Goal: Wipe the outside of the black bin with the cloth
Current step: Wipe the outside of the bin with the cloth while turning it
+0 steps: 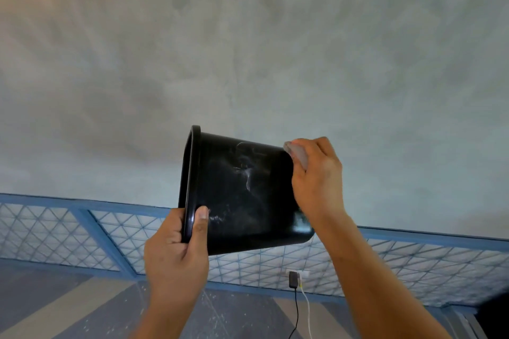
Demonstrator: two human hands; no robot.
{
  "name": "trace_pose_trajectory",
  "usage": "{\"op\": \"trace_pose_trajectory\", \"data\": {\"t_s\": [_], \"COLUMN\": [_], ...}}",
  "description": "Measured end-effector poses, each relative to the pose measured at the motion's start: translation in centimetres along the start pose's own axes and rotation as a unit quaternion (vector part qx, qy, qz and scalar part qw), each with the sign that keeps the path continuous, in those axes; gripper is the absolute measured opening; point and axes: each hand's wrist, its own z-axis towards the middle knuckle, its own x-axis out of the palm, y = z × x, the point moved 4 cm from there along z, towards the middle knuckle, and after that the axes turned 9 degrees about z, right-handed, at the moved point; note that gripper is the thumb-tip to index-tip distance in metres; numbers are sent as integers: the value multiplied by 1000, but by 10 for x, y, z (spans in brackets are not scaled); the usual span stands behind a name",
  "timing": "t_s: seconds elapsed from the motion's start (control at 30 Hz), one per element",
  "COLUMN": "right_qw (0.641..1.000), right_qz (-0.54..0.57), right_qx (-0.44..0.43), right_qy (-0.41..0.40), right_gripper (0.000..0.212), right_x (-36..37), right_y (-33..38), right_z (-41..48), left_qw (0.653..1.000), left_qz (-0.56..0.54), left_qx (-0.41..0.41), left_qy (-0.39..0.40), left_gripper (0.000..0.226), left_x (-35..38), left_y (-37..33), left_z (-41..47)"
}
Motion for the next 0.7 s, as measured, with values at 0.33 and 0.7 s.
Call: {"op": "trace_pose_trajectory", "data": {"t_s": [0.33, 0.7], "right_qw": [997, 993], "right_qz": [29, 24], "right_qx": [-5, -71], "right_qy": [69, 96], "right_gripper": [23, 31], "right_x": [17, 24], "right_y": [16, 49], "right_z": [-31, -62], "left_qw": [1000, 1000], "left_qz": [17, 21], "left_qx": [-8, -10], "left_qy": [-5, -14], "left_gripper": [32, 29], "left_x": [-1, -5], "left_y": [3, 6], "left_z": [6, 12]}}
